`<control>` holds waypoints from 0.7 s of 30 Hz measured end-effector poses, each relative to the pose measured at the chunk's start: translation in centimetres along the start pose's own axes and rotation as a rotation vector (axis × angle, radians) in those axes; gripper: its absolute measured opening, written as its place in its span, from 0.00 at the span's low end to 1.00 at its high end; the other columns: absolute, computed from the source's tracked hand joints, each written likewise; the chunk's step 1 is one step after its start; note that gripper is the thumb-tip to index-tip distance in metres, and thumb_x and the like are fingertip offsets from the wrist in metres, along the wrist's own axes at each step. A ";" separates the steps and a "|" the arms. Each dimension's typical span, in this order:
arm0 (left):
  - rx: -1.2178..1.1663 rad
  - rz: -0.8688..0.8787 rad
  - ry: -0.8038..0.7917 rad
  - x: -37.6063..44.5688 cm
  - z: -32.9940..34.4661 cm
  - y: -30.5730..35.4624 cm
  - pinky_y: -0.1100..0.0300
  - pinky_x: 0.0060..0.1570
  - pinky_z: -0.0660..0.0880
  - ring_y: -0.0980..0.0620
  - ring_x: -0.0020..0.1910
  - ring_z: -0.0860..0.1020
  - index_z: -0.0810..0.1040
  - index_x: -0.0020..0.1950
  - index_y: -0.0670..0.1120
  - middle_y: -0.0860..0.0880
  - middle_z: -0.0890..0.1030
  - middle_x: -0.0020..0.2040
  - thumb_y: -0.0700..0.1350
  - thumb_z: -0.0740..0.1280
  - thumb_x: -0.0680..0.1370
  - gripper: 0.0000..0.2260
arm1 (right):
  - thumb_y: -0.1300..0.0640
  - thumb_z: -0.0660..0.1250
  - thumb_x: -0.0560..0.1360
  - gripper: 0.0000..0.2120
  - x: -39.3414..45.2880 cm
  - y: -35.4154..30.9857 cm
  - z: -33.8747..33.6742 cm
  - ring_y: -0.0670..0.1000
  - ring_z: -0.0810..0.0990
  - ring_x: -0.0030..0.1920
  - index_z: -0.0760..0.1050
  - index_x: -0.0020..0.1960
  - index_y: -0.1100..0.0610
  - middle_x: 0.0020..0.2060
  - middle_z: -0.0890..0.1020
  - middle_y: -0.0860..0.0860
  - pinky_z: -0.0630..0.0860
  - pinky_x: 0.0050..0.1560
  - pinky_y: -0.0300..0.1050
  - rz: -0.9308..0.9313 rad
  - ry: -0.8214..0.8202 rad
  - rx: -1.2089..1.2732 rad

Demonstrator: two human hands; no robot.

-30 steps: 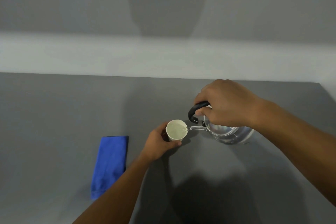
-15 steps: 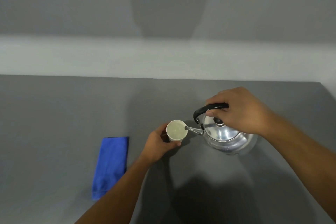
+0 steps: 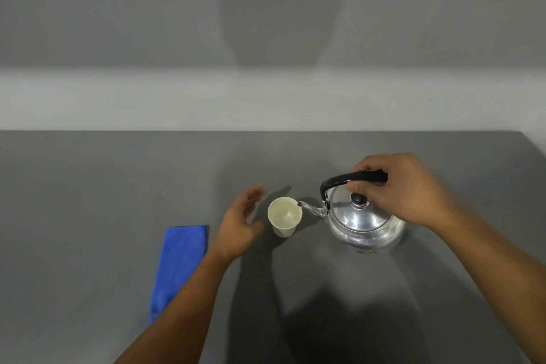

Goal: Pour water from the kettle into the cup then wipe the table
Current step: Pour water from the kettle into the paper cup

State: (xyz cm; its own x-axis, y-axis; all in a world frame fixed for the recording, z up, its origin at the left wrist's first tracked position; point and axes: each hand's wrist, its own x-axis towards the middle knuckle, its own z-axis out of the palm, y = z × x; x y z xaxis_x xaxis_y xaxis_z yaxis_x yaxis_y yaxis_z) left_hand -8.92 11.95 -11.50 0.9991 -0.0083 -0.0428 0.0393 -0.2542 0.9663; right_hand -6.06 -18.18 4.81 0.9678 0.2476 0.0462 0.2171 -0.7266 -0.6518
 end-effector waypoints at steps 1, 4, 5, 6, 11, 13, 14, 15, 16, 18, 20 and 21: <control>0.001 0.036 0.032 0.2 -0.1 0.8 0.48 0.75 0.68 0.48 0.70 0.76 0.72 0.72 0.43 0.45 0.78 0.68 0.22 0.64 0.71 0.32 | 0.52 0.78 0.70 0.05 0.0 0.2 -0.2 0.44 0.81 0.32 0.83 0.41 0.45 0.31 0.84 0.42 0.74 0.32 0.34 0.007 0.007 0.011; -0.003 0.144 0.013 1.3 0.6 4.2 0.47 0.73 0.70 0.50 0.68 0.77 0.76 0.68 0.45 0.48 0.80 0.67 0.31 0.68 0.74 0.23 | 0.53 0.79 0.69 0.06 0.1 0.8 -1.0 0.46 0.82 0.30 0.83 0.39 0.45 0.30 0.84 0.44 0.75 0.29 0.35 0.011 0.033 0.075; -0.007 0.166 -0.017 1.6 1.2 5.5 0.48 0.72 0.71 0.50 0.67 0.78 0.77 0.67 0.46 0.49 0.81 0.66 0.36 0.70 0.75 0.21 | 0.52 0.80 0.68 0.06 0.2 1.0 -1.2 0.45 0.81 0.30 0.83 0.39 0.46 0.30 0.84 0.44 0.74 0.30 0.33 0.005 0.045 0.076; -0.008 0.182 -0.052 2.0 2.0 6.8 0.49 0.71 0.72 0.51 0.66 0.78 0.78 0.67 0.47 0.50 0.81 0.65 0.40 0.71 0.76 0.19 | 0.51 0.80 0.67 0.06 0.4 1.3 -1.4 0.44 0.81 0.30 0.83 0.39 0.46 0.30 0.84 0.44 0.74 0.31 0.34 -0.003 0.052 0.069; 0.049 0.248 -0.200 4.3 6.2 11.0 0.57 0.65 0.76 0.56 0.62 0.81 0.80 0.65 0.53 0.56 0.83 0.61 0.48 0.75 0.76 0.18 | 0.46 0.80 0.66 0.09 1.8 2.6 -2.4 0.44 0.81 0.33 0.81 0.38 0.46 0.32 0.83 0.43 0.75 0.32 0.39 0.000 0.057 0.020; 0.091 0.250 -0.209 5.5 7.3 11.9 0.64 0.60 0.78 0.60 0.58 0.83 0.81 0.62 0.57 0.59 0.85 0.57 0.48 0.75 0.75 0.16 | 0.45 0.79 0.66 0.08 2.5 3.2 -2.8 0.42 0.81 0.35 0.81 0.38 0.45 0.33 0.83 0.40 0.73 0.33 0.35 -0.004 0.055 0.014; 0.117 0.251 -0.199 6.1 7.8 12.2 0.68 0.55 0.79 0.62 0.54 0.84 0.82 0.59 0.58 0.60 0.85 0.53 0.47 0.75 0.75 0.14 | 0.46 0.79 0.66 0.08 2.8 3.6 -3.0 0.41 0.81 0.35 0.81 0.38 0.45 0.33 0.83 0.40 0.72 0.32 0.32 -0.008 0.052 0.028; 0.145 0.252 -0.180 6.7 8.3 12.4 0.71 0.48 0.79 0.62 0.50 0.84 0.83 0.56 0.59 0.60 0.86 0.49 0.46 0.75 0.75 0.12 | 0.46 0.79 0.66 0.08 3.1 3.9 -3.0 0.41 0.81 0.34 0.82 0.38 0.46 0.33 0.83 0.40 0.71 0.32 0.30 -0.007 0.054 0.047; 0.177 0.257 -0.164 7.3 8.6 12.5 0.72 0.43 0.78 0.62 0.46 0.85 0.83 0.53 0.59 0.60 0.86 0.46 0.45 0.75 0.75 0.10 | 0.46 0.79 0.67 0.08 3.5 4.4 -3.0 0.41 0.81 0.33 0.82 0.39 0.46 0.33 0.84 0.41 0.72 0.32 0.30 -0.005 0.056 0.063; 0.247 0.266 -0.179 8.9 11.4 13.2 0.72 0.40 0.77 0.62 0.43 0.84 0.83 0.52 0.59 0.60 0.85 0.42 0.44 0.75 0.75 0.11 | 0.47 0.79 0.68 0.06 3.7 6.9 -4.6 0.42 0.81 0.34 0.83 0.40 0.46 0.33 0.84 0.43 0.74 0.34 0.33 0.025 0.058 0.088; 0.300 0.270 -0.165 9.6 11.1 13.1 0.70 0.45 0.78 0.63 0.44 0.84 0.84 0.52 0.58 0.60 0.86 0.43 0.44 0.75 0.75 0.10 | 0.48 0.78 0.69 0.05 4.5 7.4 -4.3 0.45 0.82 0.36 0.83 0.41 0.45 0.34 0.85 0.44 0.77 0.38 0.38 0.025 0.023 0.065; 0.313 0.269 -0.173 10.2 11.7 13.0 0.70 0.46 0.78 0.64 0.44 0.84 0.85 0.52 0.57 0.59 0.86 0.43 0.44 0.75 0.75 0.09 | 0.49 0.78 0.69 0.05 4.8 8.1 -4.7 0.45 0.82 0.37 0.83 0.40 0.43 0.35 0.85 0.45 0.77 0.40 0.40 0.033 0.014 0.071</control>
State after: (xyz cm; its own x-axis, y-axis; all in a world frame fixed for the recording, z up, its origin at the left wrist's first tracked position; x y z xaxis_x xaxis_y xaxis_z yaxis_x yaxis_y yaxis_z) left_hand 1.56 -2.75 -2.37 0.9540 -0.2689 0.1325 -0.2561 -0.5010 0.8267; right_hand 0.95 -25.88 3.28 0.9761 0.2145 0.0343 0.1757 -0.6869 -0.7052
